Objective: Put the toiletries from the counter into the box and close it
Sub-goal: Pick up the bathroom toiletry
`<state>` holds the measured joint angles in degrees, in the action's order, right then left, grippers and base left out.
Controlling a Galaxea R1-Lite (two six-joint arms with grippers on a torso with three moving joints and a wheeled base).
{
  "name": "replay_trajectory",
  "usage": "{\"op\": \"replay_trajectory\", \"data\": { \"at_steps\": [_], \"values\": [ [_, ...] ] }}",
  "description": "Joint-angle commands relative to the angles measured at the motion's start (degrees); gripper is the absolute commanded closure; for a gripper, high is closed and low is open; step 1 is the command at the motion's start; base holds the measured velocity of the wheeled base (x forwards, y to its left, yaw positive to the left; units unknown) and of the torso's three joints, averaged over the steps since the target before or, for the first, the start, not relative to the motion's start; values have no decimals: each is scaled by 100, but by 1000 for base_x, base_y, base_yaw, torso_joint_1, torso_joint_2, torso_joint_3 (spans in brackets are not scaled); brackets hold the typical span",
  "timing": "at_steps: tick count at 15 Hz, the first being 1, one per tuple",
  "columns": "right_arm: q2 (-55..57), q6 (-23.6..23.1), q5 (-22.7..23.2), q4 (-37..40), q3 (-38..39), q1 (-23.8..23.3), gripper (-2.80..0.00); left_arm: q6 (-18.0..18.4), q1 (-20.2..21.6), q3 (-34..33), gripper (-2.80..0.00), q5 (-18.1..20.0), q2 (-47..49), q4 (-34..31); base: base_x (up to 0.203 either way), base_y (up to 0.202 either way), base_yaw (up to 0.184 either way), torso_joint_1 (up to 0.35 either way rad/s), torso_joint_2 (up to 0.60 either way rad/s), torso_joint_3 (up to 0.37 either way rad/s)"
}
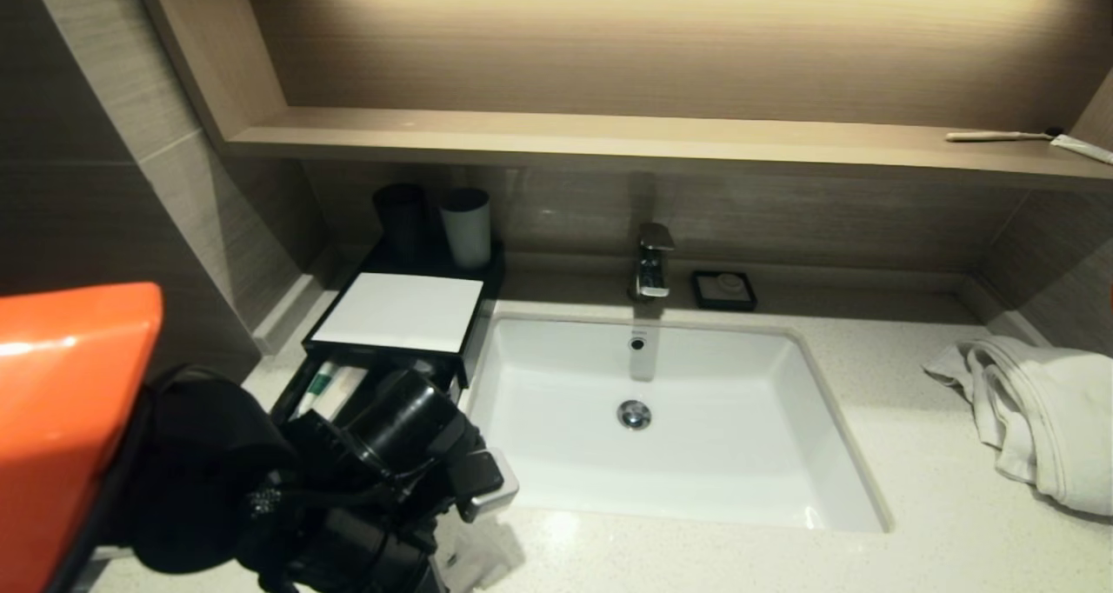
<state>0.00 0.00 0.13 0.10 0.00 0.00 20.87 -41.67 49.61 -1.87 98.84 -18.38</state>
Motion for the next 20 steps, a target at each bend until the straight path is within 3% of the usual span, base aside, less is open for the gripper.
{"op": "replay_trajectory", "data": {
  "at_steps": [1, 16, 17, 20],
  "values": [
    [0, 0, -3, -1, 0, -8, 0, 14, 1, 86, -280, -6, 167, 3, 0, 0, 0, 0, 0, 0],
    [0, 0, 4, -1, 0, 0, 0, -39, -43, 242, -280, -22, 593, 103, 0, 0, 0, 0, 0, 0],
    [0, 0, 4, -1, 0, 0, 0, -39, -43, 230, 0, -29, 595, 149, 0, 0, 0, 0, 0, 0],
    [0, 0, -4, -1, 0, 0, 0, -30, -78, 181, 0, -137, 619, 258, 0, 0, 0, 0, 0, 0]
  ]
}}
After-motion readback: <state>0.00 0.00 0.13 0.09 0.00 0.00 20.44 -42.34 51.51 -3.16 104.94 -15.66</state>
